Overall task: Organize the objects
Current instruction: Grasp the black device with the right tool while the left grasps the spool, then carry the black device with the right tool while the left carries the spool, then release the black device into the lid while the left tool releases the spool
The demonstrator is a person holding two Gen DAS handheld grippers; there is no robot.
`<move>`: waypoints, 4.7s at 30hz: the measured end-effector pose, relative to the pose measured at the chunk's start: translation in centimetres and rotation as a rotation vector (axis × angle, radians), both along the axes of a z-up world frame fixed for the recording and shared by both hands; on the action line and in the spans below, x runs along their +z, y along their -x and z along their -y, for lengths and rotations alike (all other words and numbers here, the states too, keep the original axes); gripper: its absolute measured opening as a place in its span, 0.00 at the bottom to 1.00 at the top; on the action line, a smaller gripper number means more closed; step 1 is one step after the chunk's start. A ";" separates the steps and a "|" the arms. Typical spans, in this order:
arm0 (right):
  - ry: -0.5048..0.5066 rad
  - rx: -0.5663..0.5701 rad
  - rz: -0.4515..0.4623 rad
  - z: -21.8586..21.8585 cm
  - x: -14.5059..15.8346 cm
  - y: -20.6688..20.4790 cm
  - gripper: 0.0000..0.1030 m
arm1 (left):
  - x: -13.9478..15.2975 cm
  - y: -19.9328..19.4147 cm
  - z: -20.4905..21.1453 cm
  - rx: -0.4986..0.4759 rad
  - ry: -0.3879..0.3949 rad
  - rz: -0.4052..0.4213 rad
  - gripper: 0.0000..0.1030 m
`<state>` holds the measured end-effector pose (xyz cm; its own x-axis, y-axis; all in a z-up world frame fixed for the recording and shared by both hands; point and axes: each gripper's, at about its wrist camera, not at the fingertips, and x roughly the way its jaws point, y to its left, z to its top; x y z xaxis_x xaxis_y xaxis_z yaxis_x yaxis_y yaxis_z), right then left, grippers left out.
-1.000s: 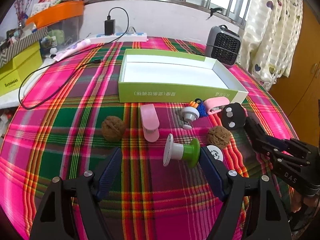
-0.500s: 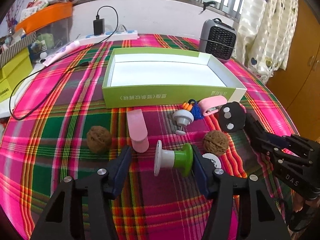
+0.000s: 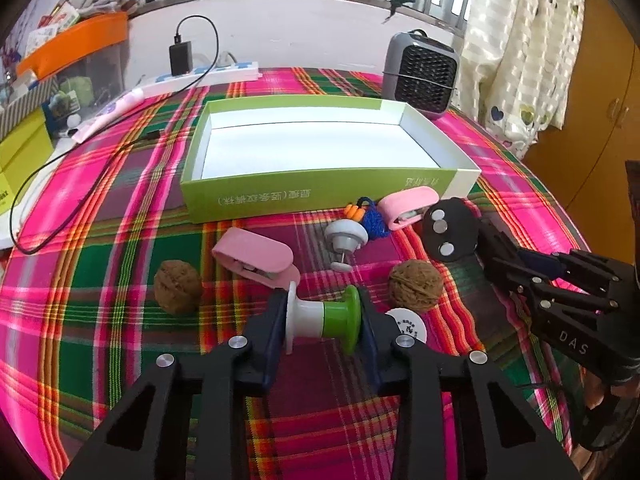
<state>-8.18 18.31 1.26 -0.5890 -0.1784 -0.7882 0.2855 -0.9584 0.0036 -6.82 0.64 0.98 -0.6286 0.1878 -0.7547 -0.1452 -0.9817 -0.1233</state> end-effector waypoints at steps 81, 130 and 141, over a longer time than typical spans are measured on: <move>0.106 0.081 -0.079 3.1 5.7 4.8 0.28 | 5.0 6.9 1.4 0.017 -0.038 -0.064 0.30; 0.033 -0.005 0.082 5.8 1.1 16.7 0.28 | 0.9 20.2 0.9 0.008 0.050 0.088 0.31; 0.044 -0.010 0.096 5.6 0.7 17.0 0.28 | 0.8 20.3 0.8 0.007 0.054 0.090 0.31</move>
<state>-25.22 12.73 1.92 -0.5131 -0.2081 -0.8327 0.2720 -0.9596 0.0722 -27.16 -0.21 1.79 -0.5586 0.1409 -0.8174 -0.1287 -0.9882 -0.0824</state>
